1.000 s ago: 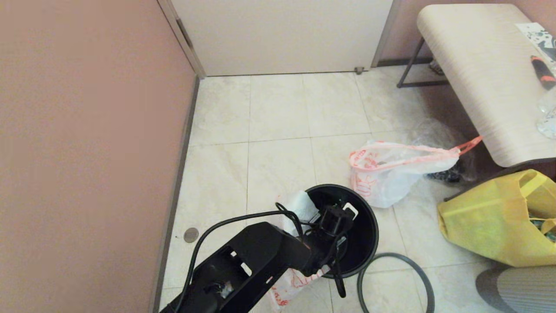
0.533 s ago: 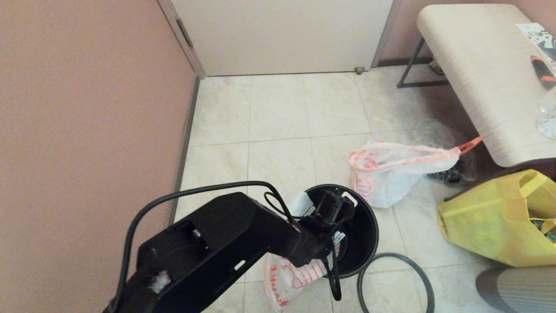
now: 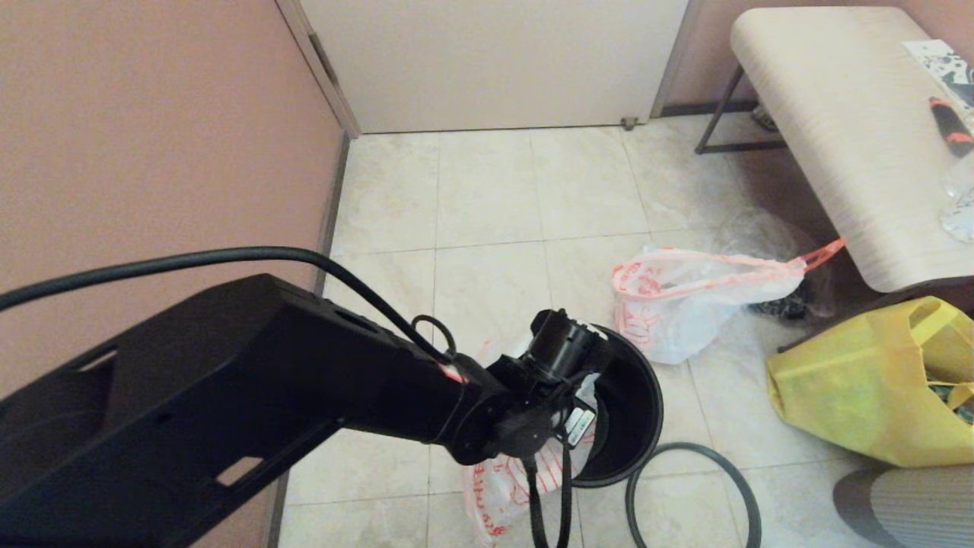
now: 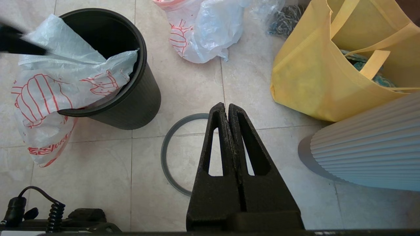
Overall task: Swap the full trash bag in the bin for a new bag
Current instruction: Put the new garbage bag on the trash can
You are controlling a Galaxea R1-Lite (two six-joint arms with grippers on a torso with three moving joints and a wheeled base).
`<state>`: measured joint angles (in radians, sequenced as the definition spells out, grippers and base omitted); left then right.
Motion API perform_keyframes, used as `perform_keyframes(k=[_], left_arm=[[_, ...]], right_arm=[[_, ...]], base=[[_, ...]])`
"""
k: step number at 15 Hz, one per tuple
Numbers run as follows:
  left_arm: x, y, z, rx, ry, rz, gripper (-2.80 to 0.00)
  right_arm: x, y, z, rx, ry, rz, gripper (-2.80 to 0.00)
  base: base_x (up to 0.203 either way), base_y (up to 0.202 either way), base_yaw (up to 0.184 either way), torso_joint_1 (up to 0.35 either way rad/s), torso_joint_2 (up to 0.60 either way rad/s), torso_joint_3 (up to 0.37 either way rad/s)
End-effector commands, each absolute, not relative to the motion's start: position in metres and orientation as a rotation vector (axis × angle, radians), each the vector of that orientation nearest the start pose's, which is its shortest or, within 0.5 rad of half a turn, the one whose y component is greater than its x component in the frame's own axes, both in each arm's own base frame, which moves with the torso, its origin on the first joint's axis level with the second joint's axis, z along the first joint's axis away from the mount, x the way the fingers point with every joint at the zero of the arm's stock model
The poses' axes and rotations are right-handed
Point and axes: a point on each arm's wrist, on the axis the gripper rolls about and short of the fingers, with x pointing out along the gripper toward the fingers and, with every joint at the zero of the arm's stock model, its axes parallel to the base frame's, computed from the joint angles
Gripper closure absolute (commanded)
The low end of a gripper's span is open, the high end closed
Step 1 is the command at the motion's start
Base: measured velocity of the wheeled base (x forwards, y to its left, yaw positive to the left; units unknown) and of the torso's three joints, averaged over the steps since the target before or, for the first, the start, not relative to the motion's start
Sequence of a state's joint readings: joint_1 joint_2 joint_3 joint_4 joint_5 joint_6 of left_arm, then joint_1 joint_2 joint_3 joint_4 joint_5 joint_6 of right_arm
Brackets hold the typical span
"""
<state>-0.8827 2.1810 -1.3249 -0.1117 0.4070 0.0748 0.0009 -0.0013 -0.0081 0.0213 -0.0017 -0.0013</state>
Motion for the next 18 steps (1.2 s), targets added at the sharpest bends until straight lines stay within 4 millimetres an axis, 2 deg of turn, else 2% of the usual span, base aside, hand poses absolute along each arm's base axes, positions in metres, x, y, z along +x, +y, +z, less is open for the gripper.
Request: perform_keyframes(k=[1,4,7,8,12,17,18], left_arm=[[0.259,-0.292,0.112,0.488,0.591,-0.453,0.0],[0.246,-0.248,0.098,0.399,0.692,-0.386,0.0],[0.272,-0.203,0.072,0.234,0.767,-0.389,0.0],[0.279,-0.192,0.056,0.231,0.784,-0.386,0.0],[0.306,-0.167,-0.01,0.288,0.864,-0.376,0.0],[0.357,-0.156,-0.068,0.357,0.803,-0.378,0.0],[0.364,-0.152,-0.071,0.346,0.802,-0.426,-2.8]], right_arm=[[-0.024,0.0,0.075,-0.002,0.012,-0.002,0.0],[-0.024,0.0,0.075,-0.002,0.012,-0.001,0.0],[-0.024,0.0,0.075,-0.002,0.012,0.0,0.0],[-0.024,0.0,0.075,-0.002,0.012,-0.001,0.0],[-0.024,0.0,0.075,-0.002,0.012,0.0,0.0],[-0.024,0.0,0.075,-0.002,0.012,0.0,0.0],[-0.024,0.0,0.075,-0.002,0.012,0.0,0.0]], base=[[0.0,0.0,0.0,0.0,0.0,0.0],[0.0,0.0,0.0,0.0,0.0,0.0],[0.0,0.0,0.0,0.0,0.0,0.0],[0.0,0.0,0.0,0.0,0.0,0.0],[0.0,0.0,0.0,0.0,0.0,0.0],[0.0,0.0,0.0,0.0,0.0,0.0],[0.0,0.0,0.0,0.0,0.0,0.0]])
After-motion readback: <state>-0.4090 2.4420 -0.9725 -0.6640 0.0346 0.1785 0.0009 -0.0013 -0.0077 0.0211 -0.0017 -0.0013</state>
